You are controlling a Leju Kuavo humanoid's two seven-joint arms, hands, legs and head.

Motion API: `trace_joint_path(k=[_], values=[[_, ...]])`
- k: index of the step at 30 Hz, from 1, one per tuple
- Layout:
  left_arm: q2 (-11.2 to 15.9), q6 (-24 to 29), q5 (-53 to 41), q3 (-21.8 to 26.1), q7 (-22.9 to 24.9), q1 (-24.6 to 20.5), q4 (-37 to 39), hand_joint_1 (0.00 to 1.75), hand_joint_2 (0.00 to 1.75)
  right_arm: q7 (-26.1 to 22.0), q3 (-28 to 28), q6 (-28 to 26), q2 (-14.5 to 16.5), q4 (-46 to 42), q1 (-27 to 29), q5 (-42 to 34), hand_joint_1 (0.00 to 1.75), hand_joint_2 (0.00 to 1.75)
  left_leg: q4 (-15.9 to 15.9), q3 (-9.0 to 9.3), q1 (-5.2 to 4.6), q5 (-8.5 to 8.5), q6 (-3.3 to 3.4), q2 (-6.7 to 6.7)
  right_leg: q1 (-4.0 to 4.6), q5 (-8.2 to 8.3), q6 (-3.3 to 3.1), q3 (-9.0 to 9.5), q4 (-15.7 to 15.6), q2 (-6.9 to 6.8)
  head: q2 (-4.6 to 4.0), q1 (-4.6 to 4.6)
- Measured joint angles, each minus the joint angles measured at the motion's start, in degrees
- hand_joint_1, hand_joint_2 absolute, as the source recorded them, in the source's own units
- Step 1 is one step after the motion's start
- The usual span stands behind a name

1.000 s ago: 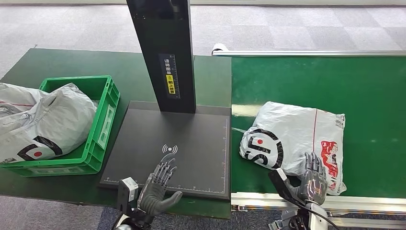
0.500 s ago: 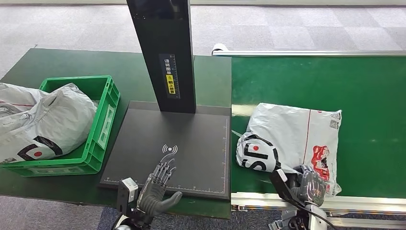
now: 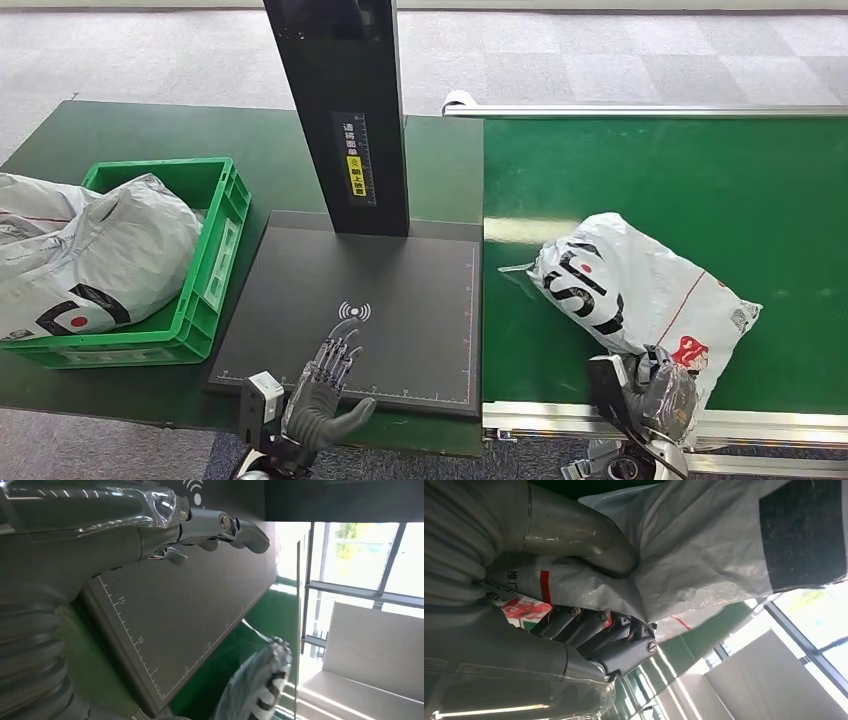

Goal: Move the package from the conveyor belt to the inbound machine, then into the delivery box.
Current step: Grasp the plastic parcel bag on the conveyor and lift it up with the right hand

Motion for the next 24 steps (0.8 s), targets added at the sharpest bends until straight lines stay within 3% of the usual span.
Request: trace_joint_path(k=[3,6,8,11,13,15,24], values=[[-0.03,0.39,-0.51,0.35,-0.63,0.18,-0.32,0.0,1.75,2.09,4.49,2.43,0.44,-12.73,4.13,-3.05,1.75,1.75,0.0,-0.02,0.0,0.0,0.0,-0.01,0.0,-0.01,-0.01,0.0,0.0,0.0,0.0,0.0],[-0.03,1.35,-1.06,0.93,-2.19,0.26,-0.49,0.0,1.75,3.92,9.02,8.48,0.29,-25.38,7.1,-5.59,1.75,1.75,-0.01,0.0,0.0,0.0,0.0,0.04,0.0,-0.01,-0.01,0.01,0.0,0.01,0.0,0.01],[-0.02,2.05,-1.17,1.6,-3.02,0.12,-0.56,0.0,1.75,5.46,11.99,14.6,-0.08,-31.75,8.11,-8.03,1.75,1.75,-0.01,0.05,0.0,0.0,0.0,0.05,0.0,-0.01,-0.01,0.05,-0.01,0.02,0.0,0.01],[0.13,3.08,-1.4,3.12,-3.83,-0.29,-0.96,0.0,1.75,6.16,16.92,27.98,-1.1,-37.1,8.32,-16.05,1.75,1.75,-0.01,0.1,0.0,0.02,0.01,0.04,0.0,0.0,-0.01,0.12,0.0,0.02,0.0,0.01],[0.37,3.42,-1.36,4.52,-3.98,-0.59,-1.54,0.0,1.75,5.91,20.56,35.18,-1.62,-37.79,7.86,-20.7,1.75,1.75,-0.02,0.13,0.01,0.03,0.01,0.05,0.01,0.0,-0.01,0.16,0.0,0.02,0.0,0.0],[0.6,3.73,-1.25,6.01,-4.01,-0.7,-2.35,0.0,1.75,5.72,23.95,38.97,-1.75,-36.95,7.05,-23.19,1.75,1.75,-0.02,0.16,0.03,0.04,-0.01,0.02,0.03,0.0,-0.01,0.17,0.01,0.01,0.0,-0.01],[1.0,5.72,-2.18,11.94,-3.53,0.39,-7.47,0.0,1.75,7.03,34.06,46.38,-0.32,-24.6,4.59,-30.31,1.75,1.75,-0.03,0.11,0.05,0.06,-0.04,-0.03,0.05,-0.02,-0.02,0.16,0.02,-0.01,0.0,0.02]])
